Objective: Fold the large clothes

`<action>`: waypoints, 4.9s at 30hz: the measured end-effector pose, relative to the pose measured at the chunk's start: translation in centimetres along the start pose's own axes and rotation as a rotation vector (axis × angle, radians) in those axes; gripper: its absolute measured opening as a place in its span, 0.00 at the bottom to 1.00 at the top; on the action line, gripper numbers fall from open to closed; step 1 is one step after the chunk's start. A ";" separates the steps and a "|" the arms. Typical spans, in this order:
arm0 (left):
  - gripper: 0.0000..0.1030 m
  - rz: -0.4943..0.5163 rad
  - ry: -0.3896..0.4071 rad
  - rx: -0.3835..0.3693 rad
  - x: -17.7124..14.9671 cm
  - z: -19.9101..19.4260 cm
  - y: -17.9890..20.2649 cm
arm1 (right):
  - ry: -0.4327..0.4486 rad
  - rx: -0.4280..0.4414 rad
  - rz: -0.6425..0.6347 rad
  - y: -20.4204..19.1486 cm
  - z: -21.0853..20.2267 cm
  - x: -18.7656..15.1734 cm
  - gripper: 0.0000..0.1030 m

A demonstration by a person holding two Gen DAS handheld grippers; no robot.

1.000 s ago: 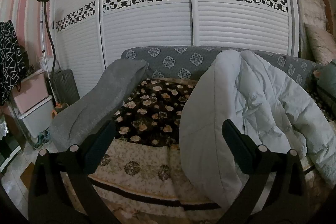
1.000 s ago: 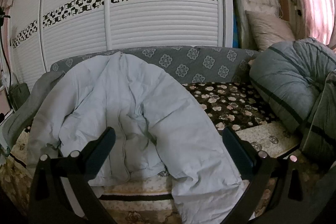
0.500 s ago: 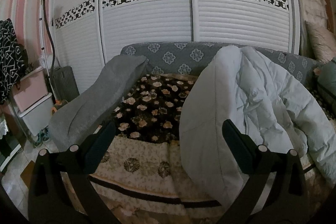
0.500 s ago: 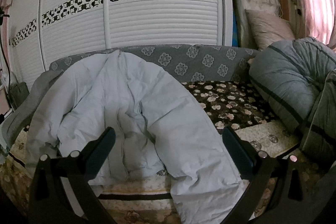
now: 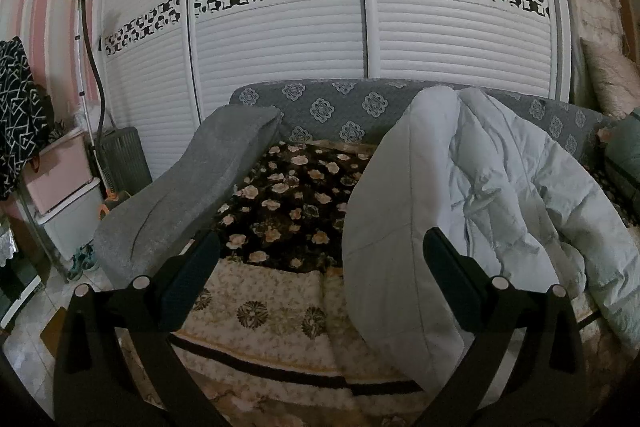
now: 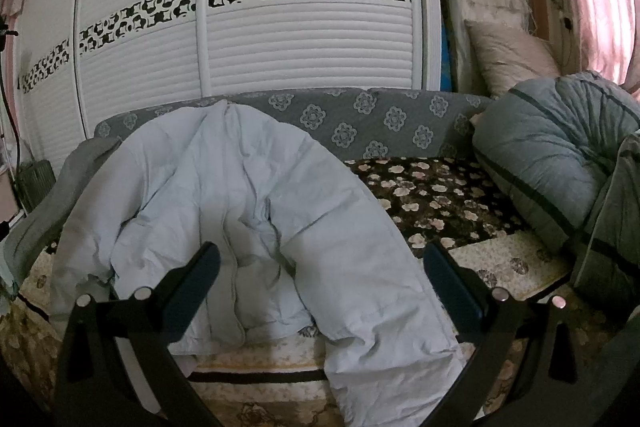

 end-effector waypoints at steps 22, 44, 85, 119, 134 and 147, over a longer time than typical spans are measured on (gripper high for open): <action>0.97 -0.023 -0.149 0.002 -2.9 2.7 0.6 | -0.012 -0.037 0.060 1.8 0.3 0.4 0.98; 0.97 -0.139 -0.537 -0.055 -10.0 11.3 4.6 | -0.224 -0.104 0.114 3.2 5.5 -3.1 0.98; 0.17 -0.313 -0.021 0.176 4.2 15.6 -11.9 | -0.113 -0.276 0.249 13.9 20.8 3.0 0.14; 0.97 -0.315 -0.321 0.457 -1.5 14.2 -18.6 | -0.228 0.006 -0.075 2.8 21.5 0.8 0.94; 0.97 -0.667 -0.391 0.117 -2.1 16.3 -21.8 | -0.266 0.020 0.035 5.4 22.1 0.9 0.94; 0.97 -0.189 -0.566 0.144 -4.2 16.1 -15.9 | -0.289 0.045 -0.006 4.4 22.4 0.4 0.94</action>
Point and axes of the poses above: each gripper's, at about its wrist camera, not at the fingertips, and z roughly the way its jaws point, y to its right, x to its top, the point moved 3 cm from there along z, roughly the way its jaws point, and after that the axes turned 5 degrees about -x, right-handed, at the moved point
